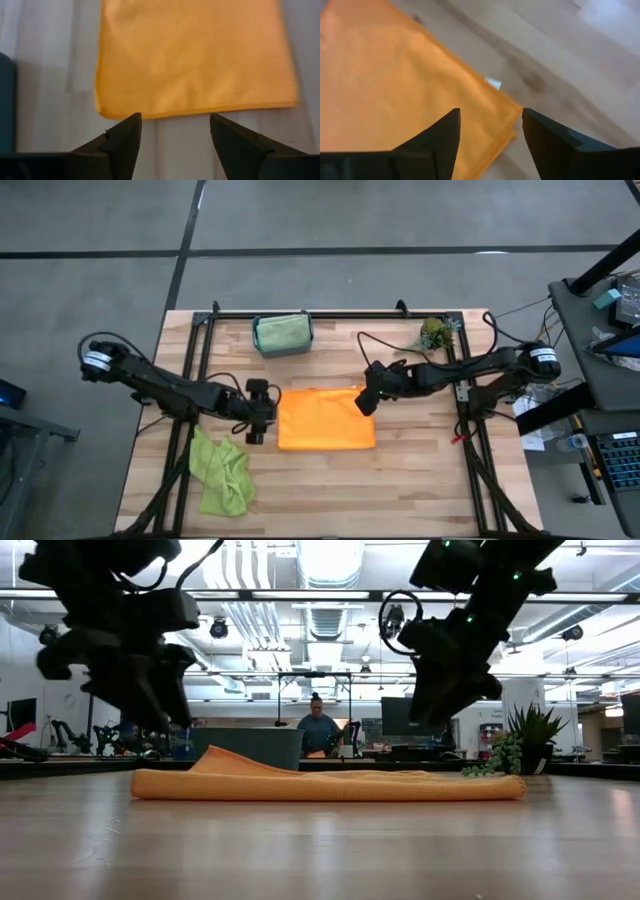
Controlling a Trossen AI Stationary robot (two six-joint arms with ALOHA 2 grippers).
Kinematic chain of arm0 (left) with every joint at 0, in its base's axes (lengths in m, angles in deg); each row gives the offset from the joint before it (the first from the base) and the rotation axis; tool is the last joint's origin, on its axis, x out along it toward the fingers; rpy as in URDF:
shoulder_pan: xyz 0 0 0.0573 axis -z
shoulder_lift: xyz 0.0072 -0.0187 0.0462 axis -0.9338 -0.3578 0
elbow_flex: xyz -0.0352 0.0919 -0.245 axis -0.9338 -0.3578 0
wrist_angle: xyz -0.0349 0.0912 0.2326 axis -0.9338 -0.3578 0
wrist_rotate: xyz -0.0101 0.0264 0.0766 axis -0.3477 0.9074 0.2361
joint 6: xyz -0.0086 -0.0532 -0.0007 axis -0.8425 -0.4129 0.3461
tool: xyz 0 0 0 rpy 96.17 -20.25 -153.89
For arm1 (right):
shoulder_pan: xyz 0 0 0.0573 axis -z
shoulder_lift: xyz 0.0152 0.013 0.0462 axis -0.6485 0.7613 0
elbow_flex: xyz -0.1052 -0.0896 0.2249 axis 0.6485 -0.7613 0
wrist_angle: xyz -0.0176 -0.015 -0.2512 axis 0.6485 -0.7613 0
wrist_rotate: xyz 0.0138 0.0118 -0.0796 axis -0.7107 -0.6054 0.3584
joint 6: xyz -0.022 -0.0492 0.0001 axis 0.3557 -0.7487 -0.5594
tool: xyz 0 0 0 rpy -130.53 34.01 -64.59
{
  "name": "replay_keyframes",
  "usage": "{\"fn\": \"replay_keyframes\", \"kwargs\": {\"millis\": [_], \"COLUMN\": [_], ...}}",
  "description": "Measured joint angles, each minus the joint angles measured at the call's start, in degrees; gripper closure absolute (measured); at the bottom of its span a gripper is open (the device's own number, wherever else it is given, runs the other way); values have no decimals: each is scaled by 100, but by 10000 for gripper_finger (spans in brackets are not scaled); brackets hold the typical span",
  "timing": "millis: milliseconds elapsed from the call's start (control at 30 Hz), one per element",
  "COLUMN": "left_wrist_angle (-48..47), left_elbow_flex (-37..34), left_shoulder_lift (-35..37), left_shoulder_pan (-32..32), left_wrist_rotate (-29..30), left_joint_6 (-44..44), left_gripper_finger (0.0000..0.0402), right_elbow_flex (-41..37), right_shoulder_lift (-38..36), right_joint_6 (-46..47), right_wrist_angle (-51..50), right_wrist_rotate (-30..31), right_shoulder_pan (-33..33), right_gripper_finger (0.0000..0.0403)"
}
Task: Fold microfiber towels
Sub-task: Fold the orange microfiber towel
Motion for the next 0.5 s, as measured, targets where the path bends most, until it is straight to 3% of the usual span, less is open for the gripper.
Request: {"fn": "replay_keyframes", "kwargs": {"millis": [167,500], "left_wrist_angle": [254,2012], "left_elbow_flex": [-140,-981], "left_shoulder_lift": [139,138], "left_shoulder_pan": [-416,-1398], "left_wrist_rotate": [-26,-322], "left_joint_6": [351,577], "left_gripper_finger": [203,235], "right_elbow_flex": [-270,-1271], "right_shoulder_lift": [10,10], "right_joint_6": [-348,-509], "right_wrist_angle": [463,1970], "right_wrist_rotate": [-44,-209], "right_shoulder_pan": [251,519], "right_gripper_finger": [200,200]}}
